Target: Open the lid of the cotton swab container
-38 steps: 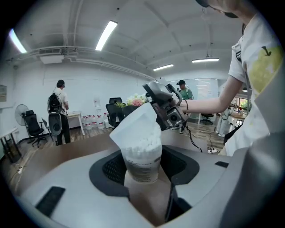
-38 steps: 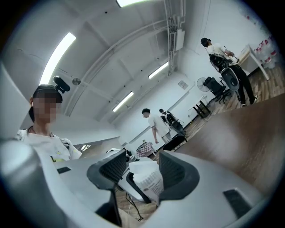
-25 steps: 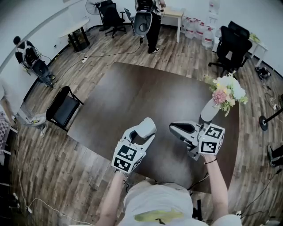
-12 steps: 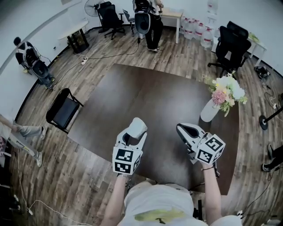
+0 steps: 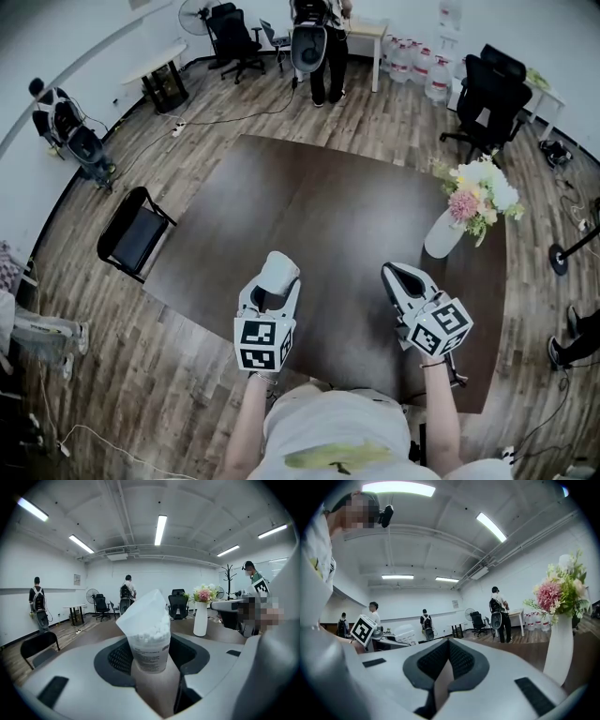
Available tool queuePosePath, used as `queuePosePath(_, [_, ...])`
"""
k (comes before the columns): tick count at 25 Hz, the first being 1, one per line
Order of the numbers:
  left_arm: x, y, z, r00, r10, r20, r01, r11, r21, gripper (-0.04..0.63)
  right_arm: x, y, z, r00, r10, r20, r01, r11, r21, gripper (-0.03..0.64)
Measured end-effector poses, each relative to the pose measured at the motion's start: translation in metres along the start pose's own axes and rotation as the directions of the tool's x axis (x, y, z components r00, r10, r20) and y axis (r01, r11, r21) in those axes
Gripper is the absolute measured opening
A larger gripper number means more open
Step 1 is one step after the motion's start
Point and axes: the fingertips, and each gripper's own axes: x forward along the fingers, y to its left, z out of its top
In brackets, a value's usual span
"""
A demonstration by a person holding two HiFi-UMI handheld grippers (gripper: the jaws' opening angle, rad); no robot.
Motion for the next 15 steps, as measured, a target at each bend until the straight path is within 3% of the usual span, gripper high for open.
queuePosePath(15, [-0.001, 0.010, 0.001, 1.000, 0.025, -0.005, -0.025, 1.000, 0.011, 0.236, -0.003, -0.013, -0.001, 0.996, -0.080, 0.032, 0.080, 0.997, 0.005, 0.020])
